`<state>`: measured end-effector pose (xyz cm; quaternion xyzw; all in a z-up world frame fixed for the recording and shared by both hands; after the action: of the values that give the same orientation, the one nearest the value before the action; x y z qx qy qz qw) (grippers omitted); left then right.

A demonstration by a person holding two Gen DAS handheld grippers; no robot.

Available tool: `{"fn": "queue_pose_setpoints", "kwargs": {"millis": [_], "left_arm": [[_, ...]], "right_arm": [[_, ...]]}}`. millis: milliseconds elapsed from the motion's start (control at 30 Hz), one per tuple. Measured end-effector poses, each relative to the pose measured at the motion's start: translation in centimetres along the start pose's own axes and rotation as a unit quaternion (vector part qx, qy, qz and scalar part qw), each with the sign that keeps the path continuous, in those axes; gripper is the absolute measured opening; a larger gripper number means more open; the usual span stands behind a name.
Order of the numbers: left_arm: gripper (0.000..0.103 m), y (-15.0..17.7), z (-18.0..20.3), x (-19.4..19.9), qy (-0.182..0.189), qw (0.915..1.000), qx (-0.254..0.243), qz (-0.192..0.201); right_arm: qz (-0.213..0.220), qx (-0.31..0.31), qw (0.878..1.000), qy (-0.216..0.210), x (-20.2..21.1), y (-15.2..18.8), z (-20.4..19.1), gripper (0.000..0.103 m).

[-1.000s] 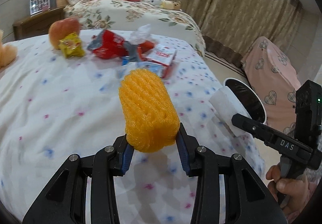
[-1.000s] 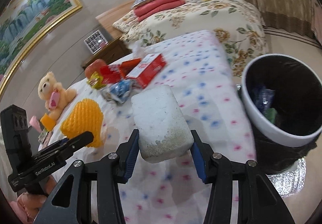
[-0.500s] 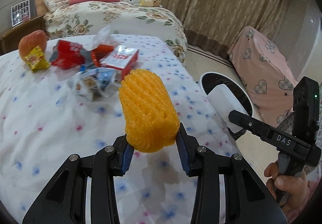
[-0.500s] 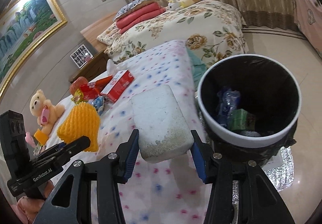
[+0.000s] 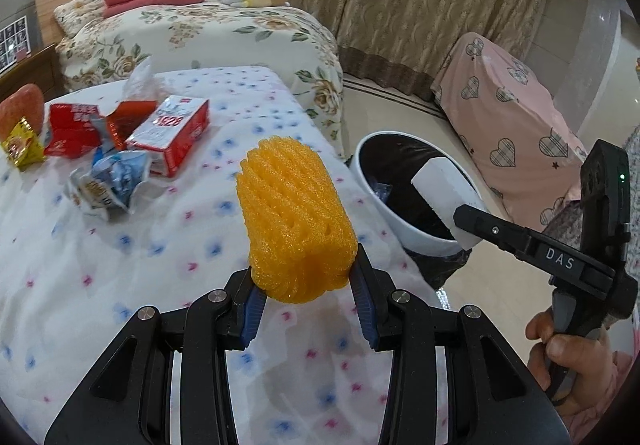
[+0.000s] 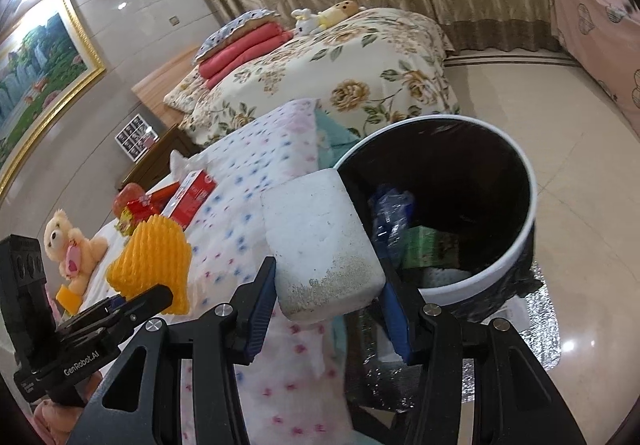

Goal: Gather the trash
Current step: 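Carry the foam net and foam block over the bin and open both grippers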

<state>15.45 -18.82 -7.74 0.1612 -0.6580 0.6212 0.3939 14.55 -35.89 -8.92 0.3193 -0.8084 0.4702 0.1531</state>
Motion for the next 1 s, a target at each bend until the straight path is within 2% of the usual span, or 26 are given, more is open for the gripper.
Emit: {"fn": "queue_pose_setpoints", "kwargs": {"millis": [600,1000], "left_arm": [[0.038,-2.1,5.8,-2.0,0.024,0.9987,-0.045,-0.003],[0.038,-3.1,8.3,-3.4,0.032,0.9976,-0.061,-0.006]], "right_arm": [[0.016,-0.026,0.999,0.029,1.4,-1.6,4.4,0.05],[0.024,-0.029,0.998,0.044,1.4,-3.3,6.2,0.051]]}}
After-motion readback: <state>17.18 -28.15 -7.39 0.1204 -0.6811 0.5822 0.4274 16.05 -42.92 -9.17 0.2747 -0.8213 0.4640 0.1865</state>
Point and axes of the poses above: each gripper's, at about its wrist camera, not at the fingertips, and x roughly against the way its jaws point, z to its right, y to its underside, the point moved 8 cm from there along -x, roughly the way its jaws point, and after that the axes turned 11 degrees about -y, right-handed, at the moved point
